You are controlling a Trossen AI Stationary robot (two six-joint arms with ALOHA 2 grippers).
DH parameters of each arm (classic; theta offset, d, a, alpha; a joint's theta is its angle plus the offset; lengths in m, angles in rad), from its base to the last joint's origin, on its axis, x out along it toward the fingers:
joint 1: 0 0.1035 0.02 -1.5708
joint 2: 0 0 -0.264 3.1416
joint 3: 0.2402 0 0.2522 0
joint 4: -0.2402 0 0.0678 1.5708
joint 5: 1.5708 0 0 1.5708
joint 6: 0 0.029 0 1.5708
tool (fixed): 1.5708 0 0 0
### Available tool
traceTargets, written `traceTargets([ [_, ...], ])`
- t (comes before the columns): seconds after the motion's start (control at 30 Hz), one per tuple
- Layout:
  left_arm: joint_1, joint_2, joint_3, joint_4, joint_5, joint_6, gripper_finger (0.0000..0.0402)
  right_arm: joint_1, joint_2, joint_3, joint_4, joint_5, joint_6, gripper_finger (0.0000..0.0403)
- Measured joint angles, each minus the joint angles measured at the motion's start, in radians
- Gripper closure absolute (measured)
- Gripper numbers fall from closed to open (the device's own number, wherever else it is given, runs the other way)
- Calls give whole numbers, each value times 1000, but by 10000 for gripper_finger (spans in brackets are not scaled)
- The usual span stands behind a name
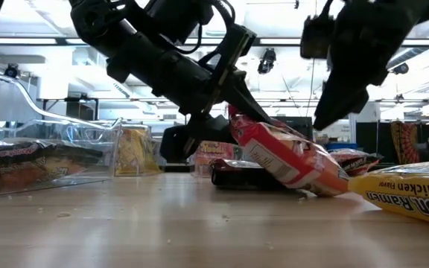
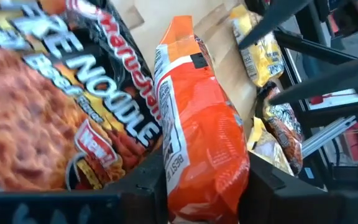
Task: Sort Maruchan noodles
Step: Put the orange noodle pack into the top right transparent bin
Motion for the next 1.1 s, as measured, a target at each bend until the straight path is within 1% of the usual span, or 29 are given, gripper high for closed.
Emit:
traceTargets([
  [0.13, 24, -31, -2, -9, 0, 56, 292, 14, -60, 0, -14, -12, 8, 211],
  [0.23, 46, -63, -2, -8, -1, 111, 293, 30, -76, 1, -12, -23, 11, 211],
  [0.3, 63, -84, -2, -6, -2, 151, 293, 41, -76, 1, -12, -33, 10, 211],
  [0.43, 106, -125, -2, -13, -2, 232, 293, 62, -58, 3, -12, -91, 10, 211],
  [0.67, 229, -225, 7, -28, -12, 408, 293, 84, -18, 3, -14, -103, 16, 211],
  [0.8, 304, -283, 41, -54, -12, 582, 293, 85, -8, 3, -12, -103, 21, 211],
  [0.87, 343, -299, 72, -113, -12, 665, 293, 85, -7, 3, -18, -102, 21, 211],
  [0.93, 384, -306, 117, -213, -12, 743, 293, 85, -4, 3, -14, -100, 21, 211],
  [1.1, 486, -282, 297, -562, -17, 944, 293, 85, 5, 5, -16, -96, 21, 211],
])
